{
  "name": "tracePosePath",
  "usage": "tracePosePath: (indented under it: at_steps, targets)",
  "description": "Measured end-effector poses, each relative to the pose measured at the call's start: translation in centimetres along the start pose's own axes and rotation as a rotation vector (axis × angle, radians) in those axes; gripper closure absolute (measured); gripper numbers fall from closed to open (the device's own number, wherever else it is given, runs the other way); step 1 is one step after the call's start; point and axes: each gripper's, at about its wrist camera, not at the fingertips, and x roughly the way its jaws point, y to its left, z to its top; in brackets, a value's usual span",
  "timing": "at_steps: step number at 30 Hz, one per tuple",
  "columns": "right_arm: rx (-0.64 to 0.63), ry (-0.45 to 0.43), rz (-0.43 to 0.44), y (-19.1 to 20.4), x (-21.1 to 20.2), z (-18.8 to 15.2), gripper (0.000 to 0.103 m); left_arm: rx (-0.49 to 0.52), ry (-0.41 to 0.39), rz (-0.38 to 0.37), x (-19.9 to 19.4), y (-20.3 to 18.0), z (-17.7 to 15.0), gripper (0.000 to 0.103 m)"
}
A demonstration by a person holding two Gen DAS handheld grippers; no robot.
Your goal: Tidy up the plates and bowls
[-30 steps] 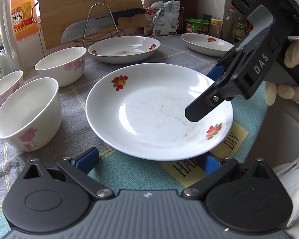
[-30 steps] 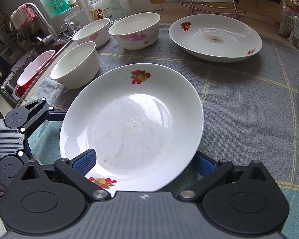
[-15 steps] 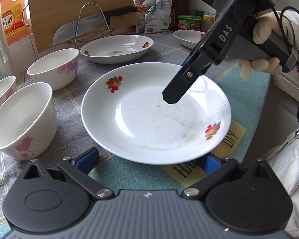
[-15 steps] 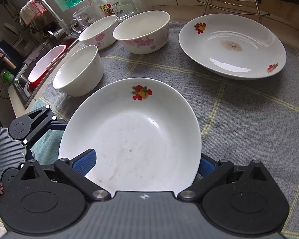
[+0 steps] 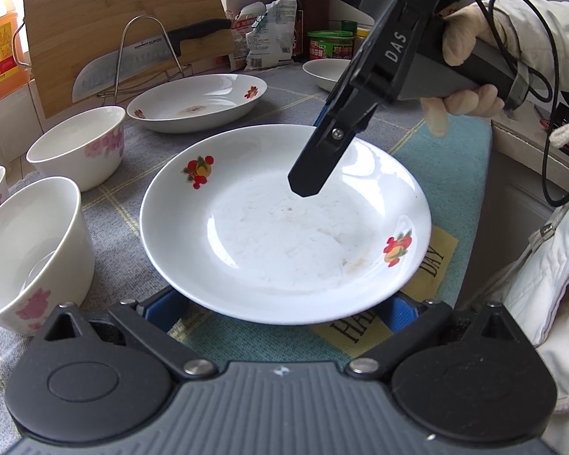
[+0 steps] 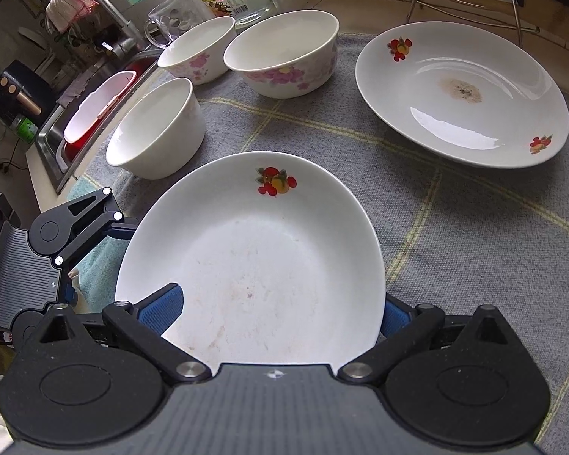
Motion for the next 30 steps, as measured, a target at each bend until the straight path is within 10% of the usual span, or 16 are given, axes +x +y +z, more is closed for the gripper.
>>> tracePosePath:
  at_steps: [30]
  targets:
    - [0.080,0.093,0.087,-1.2,0.1,1.7,0.000,0.041,0.022,-0.043,0.2,0.4,0.5,0.002]
